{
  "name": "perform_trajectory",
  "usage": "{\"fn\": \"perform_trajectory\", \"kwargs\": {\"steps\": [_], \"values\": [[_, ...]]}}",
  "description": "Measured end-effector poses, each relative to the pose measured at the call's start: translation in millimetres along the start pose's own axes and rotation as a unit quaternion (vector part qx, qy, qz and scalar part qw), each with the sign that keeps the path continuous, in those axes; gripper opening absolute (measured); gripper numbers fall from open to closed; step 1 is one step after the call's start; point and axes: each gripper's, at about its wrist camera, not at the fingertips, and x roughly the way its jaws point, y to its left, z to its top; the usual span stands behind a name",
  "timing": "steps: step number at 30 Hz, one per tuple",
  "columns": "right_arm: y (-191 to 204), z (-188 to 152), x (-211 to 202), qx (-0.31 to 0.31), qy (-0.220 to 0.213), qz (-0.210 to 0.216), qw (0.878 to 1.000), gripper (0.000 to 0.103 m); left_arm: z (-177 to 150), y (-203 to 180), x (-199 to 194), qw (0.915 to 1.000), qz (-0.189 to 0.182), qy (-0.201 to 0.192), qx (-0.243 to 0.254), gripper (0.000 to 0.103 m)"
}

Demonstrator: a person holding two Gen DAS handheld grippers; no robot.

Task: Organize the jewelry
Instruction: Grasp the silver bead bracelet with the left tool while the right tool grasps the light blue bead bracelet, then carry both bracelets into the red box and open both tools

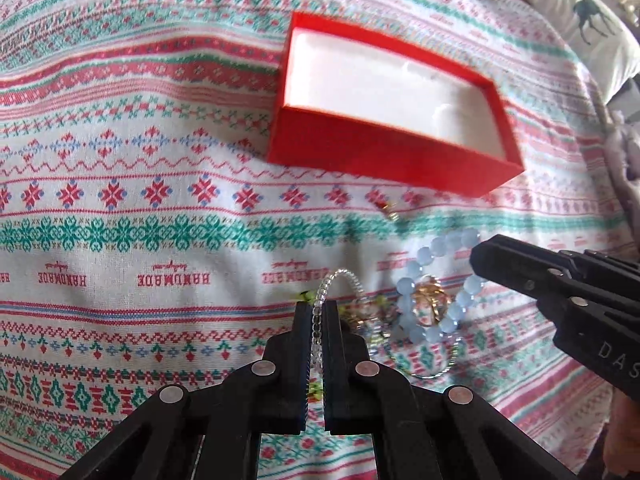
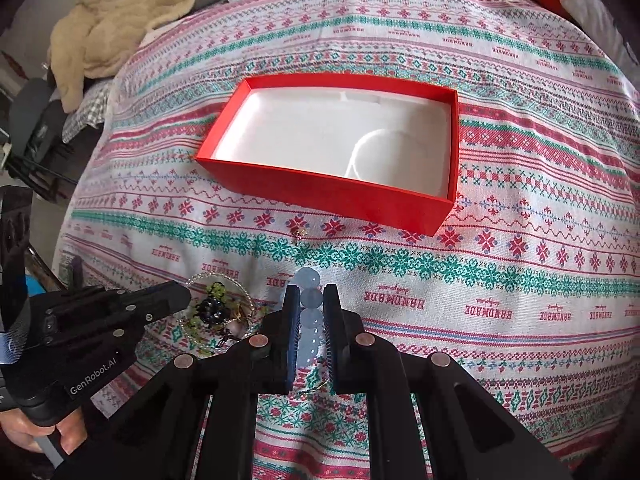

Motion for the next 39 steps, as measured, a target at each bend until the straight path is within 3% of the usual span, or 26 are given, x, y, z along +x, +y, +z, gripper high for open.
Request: {"fn": "perform_trajectory", "kwargs": {"steps": [14, 18, 26, 30, 39], "values": [[-11.5, 2.8, -70.2, 0.027, -0.079, 0.05, 0.995, 0.012, 20.9, -25.4, -45.4, 0.996, -0.042, -0.078, -0.006, 0.0], [-21.4, 11.3, -82.5, 0.044, -0.1, 0.058, 0.992, 0.012, 35.1, -37.7, -45.4, 0.9938, -0.047, -0.101, -0.009, 0.0], [-39.2, 31.8, -95.6, 0.063, -0.142, 0.047, 0.987, 0.012, 72.5, -52.3, -45.3, 0.9828, -0.095, -0.157, -0.019, 0.0], [-45.5, 42.8, -98.5, 0.068, -0.162, 0.048, 0.983, 0.012, 85.9, -45.7, -25.0, 0.9816, -0.107, -0.153, -0.039, 0.0], [-46.0, 58.6, -82.1, 0.06, -0.169, 0.03, 0.983, 0.012, 90.6, -13.5, 11.7, 0.9896, -0.035, -0.122, -0.067, 0.0]]}}
